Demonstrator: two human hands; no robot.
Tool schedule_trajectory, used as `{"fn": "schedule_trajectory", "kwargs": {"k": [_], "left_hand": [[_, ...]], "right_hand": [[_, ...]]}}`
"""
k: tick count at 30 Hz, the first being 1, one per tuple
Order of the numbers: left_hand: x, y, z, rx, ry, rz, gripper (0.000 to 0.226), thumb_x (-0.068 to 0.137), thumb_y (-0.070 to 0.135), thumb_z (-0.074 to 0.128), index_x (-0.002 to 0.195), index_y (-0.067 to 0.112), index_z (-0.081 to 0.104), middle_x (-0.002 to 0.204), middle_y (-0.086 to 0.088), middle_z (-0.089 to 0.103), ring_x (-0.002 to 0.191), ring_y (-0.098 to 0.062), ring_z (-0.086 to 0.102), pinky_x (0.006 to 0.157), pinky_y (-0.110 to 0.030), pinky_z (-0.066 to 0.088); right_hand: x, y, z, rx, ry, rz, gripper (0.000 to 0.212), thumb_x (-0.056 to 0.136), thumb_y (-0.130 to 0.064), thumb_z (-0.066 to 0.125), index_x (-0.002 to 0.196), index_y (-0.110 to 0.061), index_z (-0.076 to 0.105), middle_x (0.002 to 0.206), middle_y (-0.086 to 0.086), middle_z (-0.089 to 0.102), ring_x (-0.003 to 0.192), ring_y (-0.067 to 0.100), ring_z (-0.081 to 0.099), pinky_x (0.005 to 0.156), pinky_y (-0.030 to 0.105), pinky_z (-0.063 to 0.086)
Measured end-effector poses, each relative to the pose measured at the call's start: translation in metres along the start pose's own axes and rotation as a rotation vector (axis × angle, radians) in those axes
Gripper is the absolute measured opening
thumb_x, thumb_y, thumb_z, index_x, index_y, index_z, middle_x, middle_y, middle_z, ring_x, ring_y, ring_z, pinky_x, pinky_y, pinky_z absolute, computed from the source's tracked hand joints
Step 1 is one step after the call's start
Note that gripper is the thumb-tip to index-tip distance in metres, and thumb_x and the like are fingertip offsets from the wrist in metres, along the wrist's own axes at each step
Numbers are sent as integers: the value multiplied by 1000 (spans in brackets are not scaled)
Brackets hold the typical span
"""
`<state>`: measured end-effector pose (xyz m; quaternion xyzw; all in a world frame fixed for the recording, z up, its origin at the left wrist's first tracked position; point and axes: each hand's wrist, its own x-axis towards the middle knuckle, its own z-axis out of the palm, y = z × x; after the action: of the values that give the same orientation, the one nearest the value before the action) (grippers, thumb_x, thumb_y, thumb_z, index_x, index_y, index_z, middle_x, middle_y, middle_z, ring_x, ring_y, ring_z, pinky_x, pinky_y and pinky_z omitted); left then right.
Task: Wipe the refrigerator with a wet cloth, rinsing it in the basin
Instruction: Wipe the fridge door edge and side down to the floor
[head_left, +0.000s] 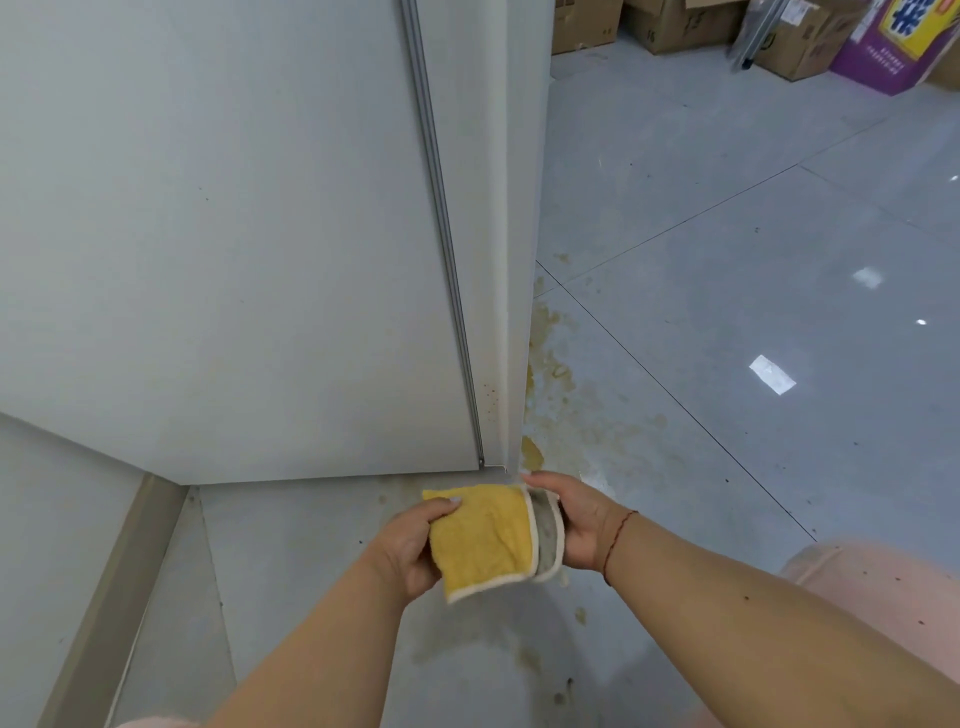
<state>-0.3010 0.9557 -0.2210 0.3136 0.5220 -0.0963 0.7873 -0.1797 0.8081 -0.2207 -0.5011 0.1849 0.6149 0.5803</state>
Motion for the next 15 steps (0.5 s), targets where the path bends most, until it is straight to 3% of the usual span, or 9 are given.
{"fn": "schedule_trajectory", "kwargs": {"k": [3,8,13,15], "left_hand": [[7,-5,1,-50,-4,-44,21,92,11,58,107,-3,61,102,-23,68,92,-36,65,74,-49,51],[32,-7,4,-38,55,-23,31,92,1,55,121,-9,55,112,-25,66,93,-35,65,70,-44,54],[57,-2,10,-5,148,-21,11,98,5,47,96,1,58,85,-18,63,70,-29,59,40,-28,50],[66,-1,11,14,178,-6,16,98,4,44,88,2,57,76,-16,59,62,-26,53,40,-23,40]], "right_hand": [[12,9,-1,-38,55,70,27,93,-14,54,109,5,64,102,23,68,94,36,64,86,48,50],[34,13,-2,114,167,43,21,96,-16,51,105,-1,62,109,23,64,103,41,59,89,58,44],[54,8,4,314,233,60,48,95,-33,42,130,-2,54,134,26,51,124,45,47,104,57,35],[58,5,9,399,256,31,55,98,-39,33,138,-3,44,144,24,40,129,42,41,99,49,35]]}}
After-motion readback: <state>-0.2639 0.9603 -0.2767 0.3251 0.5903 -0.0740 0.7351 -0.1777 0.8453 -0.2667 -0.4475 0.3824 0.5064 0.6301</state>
